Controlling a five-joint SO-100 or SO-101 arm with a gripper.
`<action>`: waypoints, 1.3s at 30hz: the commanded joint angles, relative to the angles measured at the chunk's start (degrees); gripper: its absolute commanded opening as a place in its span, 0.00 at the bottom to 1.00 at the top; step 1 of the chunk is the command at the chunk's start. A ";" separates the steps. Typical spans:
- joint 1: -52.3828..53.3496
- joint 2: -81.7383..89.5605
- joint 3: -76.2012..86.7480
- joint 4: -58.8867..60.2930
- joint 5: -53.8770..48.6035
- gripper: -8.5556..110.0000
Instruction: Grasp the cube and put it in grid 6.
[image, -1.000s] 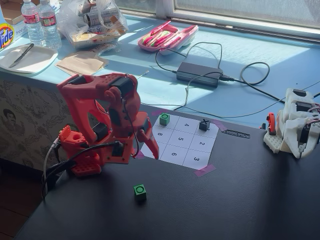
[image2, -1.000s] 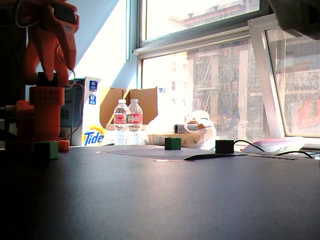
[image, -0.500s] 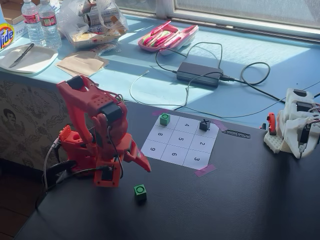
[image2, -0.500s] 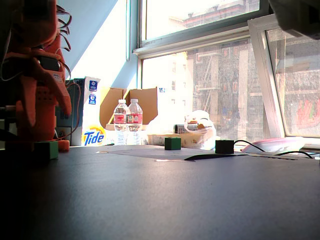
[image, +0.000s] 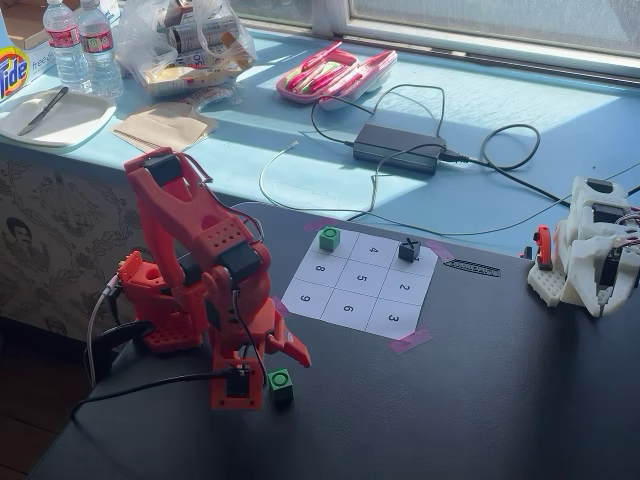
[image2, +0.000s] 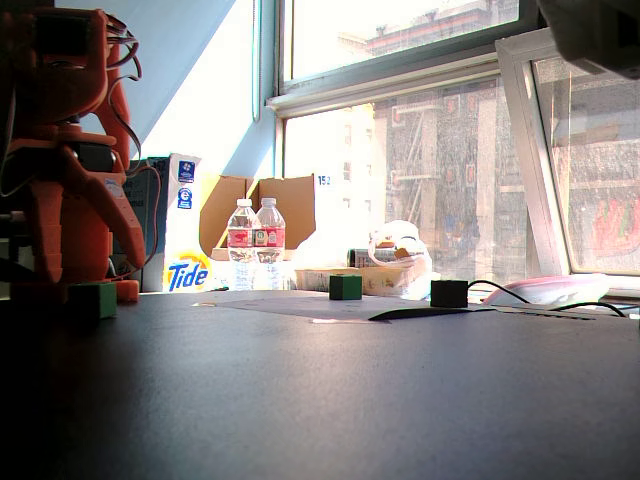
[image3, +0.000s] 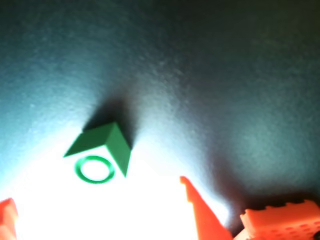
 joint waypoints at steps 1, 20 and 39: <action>0.26 -1.32 -2.55 -1.58 -2.37 0.47; 0.26 -2.55 -1.05 -4.57 -7.03 0.44; 0.26 -3.78 -0.26 -6.24 -9.32 0.12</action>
